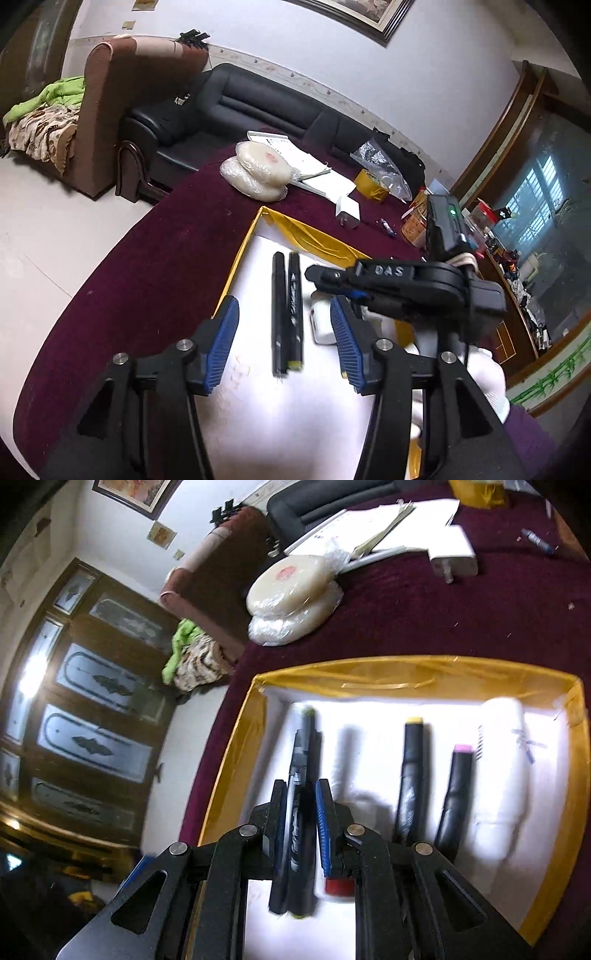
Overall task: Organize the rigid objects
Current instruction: 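Lower marker into tray with left tool while right tool releases its marker, then move both tools back over the pile of markers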
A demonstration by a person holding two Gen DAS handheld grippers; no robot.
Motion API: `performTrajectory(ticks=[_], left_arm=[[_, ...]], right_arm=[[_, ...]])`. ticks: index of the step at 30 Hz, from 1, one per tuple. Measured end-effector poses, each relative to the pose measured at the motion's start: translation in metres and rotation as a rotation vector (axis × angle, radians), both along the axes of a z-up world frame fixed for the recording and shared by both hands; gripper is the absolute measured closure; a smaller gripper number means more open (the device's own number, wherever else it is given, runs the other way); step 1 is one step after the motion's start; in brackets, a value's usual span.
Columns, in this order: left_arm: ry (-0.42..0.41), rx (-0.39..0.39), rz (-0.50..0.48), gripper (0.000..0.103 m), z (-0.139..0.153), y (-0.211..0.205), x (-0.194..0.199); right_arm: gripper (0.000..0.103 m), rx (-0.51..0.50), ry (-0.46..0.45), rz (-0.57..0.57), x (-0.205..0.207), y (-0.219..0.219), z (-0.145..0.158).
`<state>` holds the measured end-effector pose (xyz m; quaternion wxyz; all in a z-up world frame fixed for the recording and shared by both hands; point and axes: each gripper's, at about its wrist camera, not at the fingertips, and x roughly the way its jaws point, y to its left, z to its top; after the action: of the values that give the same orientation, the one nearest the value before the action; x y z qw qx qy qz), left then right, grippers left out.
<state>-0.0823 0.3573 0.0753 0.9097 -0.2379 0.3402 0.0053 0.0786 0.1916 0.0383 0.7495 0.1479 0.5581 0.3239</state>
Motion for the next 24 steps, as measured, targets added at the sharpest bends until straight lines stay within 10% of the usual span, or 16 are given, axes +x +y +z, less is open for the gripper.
performTrajectory(ticks=[9, 14, 16, 24], left_arm=[[-0.039, -0.002, -0.072, 0.045, 0.017, -0.035, -0.018], [-0.087, 0.022, -0.211, 0.043, 0.03, -0.085, -0.02], [-0.089, 0.034, -0.279, 0.043, 0.033, -0.113, -0.018], [-0.017, 0.112, -0.474, 0.043, 0.023, -0.214, -0.01]], right_arm=[[0.073, -0.035, -0.273, -0.006, -0.031, -0.054, 0.072], [0.018, -0.253, -0.676, -0.201, -0.091, -0.137, 0.125], [0.011, -0.337, -0.808, -0.334, -0.109, -0.179, 0.128], [0.011, -0.252, -0.552, -0.65, -0.09, -0.347, 0.079]])
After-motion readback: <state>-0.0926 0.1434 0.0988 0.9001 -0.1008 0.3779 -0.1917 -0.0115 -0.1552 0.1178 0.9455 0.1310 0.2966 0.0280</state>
